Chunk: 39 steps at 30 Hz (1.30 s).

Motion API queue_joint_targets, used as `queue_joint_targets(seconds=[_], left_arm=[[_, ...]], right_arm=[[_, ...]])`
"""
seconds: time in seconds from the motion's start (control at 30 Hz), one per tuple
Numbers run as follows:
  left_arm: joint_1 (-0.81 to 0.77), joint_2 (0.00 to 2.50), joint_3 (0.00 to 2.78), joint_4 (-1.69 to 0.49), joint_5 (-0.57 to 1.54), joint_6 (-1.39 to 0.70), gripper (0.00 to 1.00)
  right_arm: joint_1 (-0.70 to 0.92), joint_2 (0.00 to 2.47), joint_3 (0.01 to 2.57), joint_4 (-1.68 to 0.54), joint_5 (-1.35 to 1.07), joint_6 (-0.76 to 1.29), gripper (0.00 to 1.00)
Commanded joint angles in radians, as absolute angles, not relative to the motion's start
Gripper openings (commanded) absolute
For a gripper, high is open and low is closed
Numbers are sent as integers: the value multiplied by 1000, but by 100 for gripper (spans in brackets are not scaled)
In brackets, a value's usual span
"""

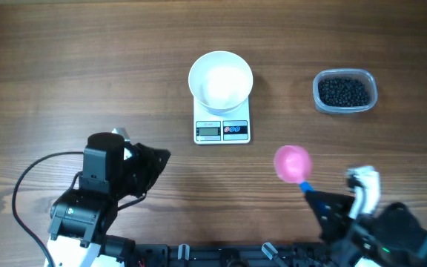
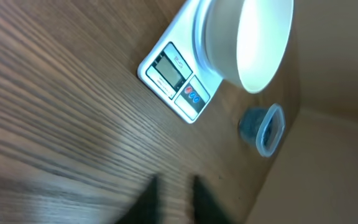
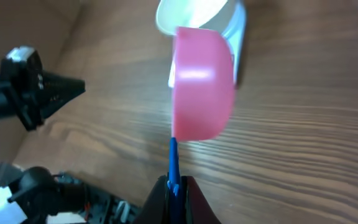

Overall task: Scoop item into bowl and weigh 150g on scale
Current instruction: 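Release the left gripper and carry the scoop right toward the bean tub, then reach the left gripper forward to the white bowl on the scale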

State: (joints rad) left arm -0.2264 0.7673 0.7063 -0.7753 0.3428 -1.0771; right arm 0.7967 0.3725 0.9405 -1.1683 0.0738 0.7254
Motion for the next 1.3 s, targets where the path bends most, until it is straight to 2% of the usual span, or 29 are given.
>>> queue_joint_targets(seconds=[0.0, 0.33, 0.6, 0.87, 1.13, 1.27], left_arm=[[-256, 768, 707, -770, 376, -970, 4], [-386, 837, 786, -769, 317, -830, 4], [-572, 1128, 994, -805, 105, -759, 4], [-701, 1374, 1019, -727, -8, -758, 4], [-778, 1527, 1019, -583, -200, -680, 4], [-774, 1596, 1019, -511, -226, -681, 4]], right_arm=[[797, 369, 1079, -1250, 210, 742, 4], [797, 452, 1304, -1487, 298, 786, 4], [797, 614, 1305, -1489, 367, 786, 4], [797, 734, 1305, -1427, 419, 790, 4], [797, 777, 1305, -1376, 461, 826, 4], [797, 777, 1305, -1377, 479, 848, 4]])
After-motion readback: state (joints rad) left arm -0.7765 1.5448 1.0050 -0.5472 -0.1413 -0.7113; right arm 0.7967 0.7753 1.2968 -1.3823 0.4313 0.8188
